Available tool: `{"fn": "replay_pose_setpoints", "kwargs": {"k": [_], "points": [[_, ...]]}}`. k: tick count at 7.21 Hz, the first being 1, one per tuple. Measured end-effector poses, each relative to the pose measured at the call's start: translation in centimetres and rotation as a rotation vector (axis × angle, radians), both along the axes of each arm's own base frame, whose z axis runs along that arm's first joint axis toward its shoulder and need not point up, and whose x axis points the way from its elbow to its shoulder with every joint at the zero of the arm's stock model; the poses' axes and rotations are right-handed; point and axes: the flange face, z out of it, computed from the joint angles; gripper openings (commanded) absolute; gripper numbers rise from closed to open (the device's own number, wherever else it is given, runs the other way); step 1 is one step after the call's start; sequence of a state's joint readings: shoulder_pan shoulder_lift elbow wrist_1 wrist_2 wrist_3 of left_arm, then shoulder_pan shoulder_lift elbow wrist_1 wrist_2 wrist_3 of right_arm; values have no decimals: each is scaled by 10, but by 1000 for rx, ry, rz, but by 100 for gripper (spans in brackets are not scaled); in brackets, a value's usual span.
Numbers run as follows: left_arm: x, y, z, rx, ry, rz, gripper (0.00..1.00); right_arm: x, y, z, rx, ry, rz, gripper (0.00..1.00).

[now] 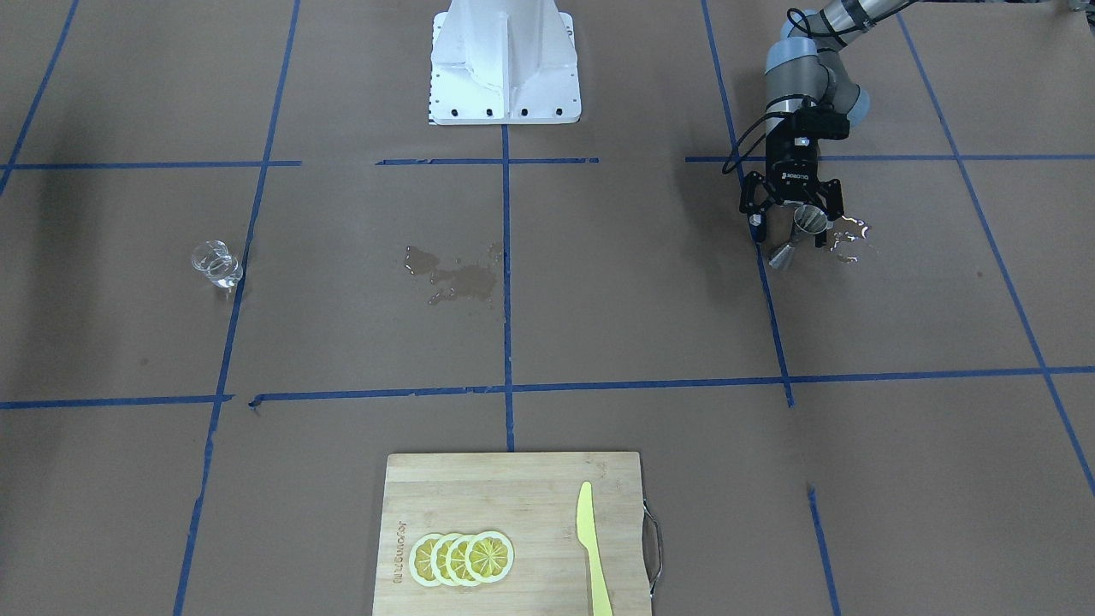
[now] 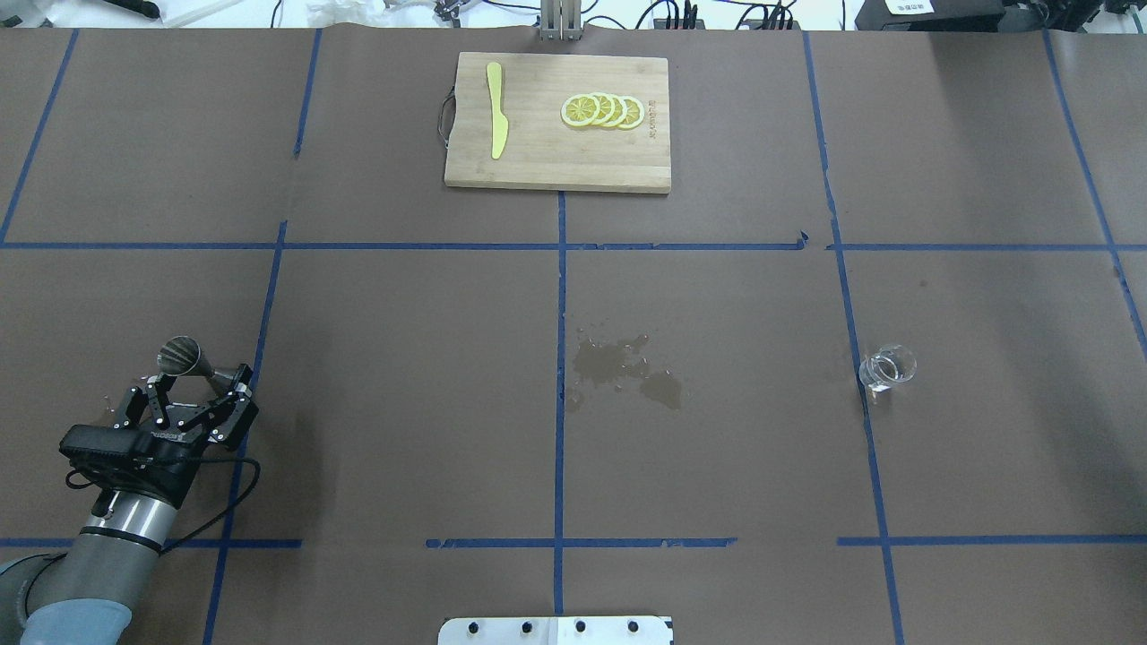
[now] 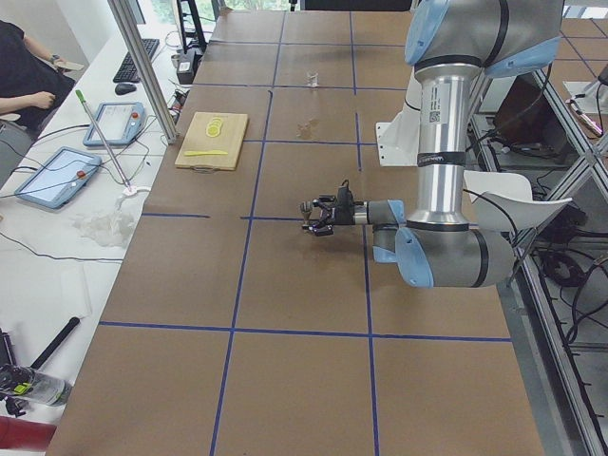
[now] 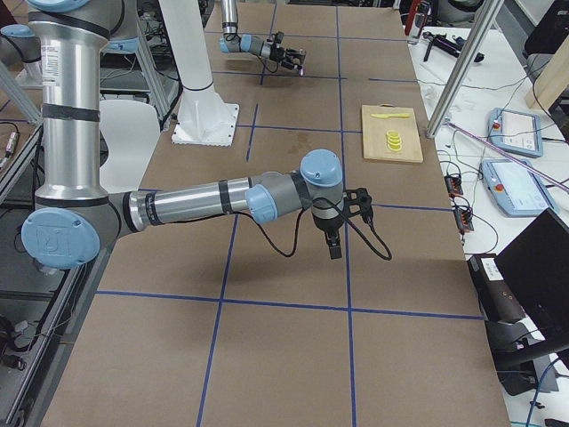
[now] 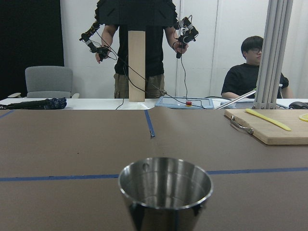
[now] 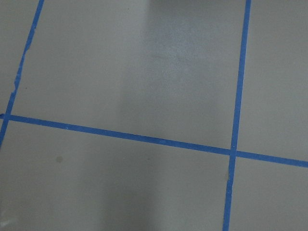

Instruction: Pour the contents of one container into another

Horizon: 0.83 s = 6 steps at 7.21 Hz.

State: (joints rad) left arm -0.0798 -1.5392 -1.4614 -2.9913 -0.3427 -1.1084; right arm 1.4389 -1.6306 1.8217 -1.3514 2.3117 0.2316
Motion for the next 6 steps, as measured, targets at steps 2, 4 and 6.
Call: {"fn": "replay_pose_setpoints", "kwargs": {"k": [2, 4, 6], "points": [[-1, 0, 3, -1, 12, 0, 82, 0, 0, -1, 2, 0, 0, 100], [-5, 0, 9, 0, 28, -1, 63, 0, 0, -1, 2, 0, 0, 100], [-7, 0, 9, 2, 35, -5, 63, 0, 0, -1, 2, 0, 0, 100]]}}
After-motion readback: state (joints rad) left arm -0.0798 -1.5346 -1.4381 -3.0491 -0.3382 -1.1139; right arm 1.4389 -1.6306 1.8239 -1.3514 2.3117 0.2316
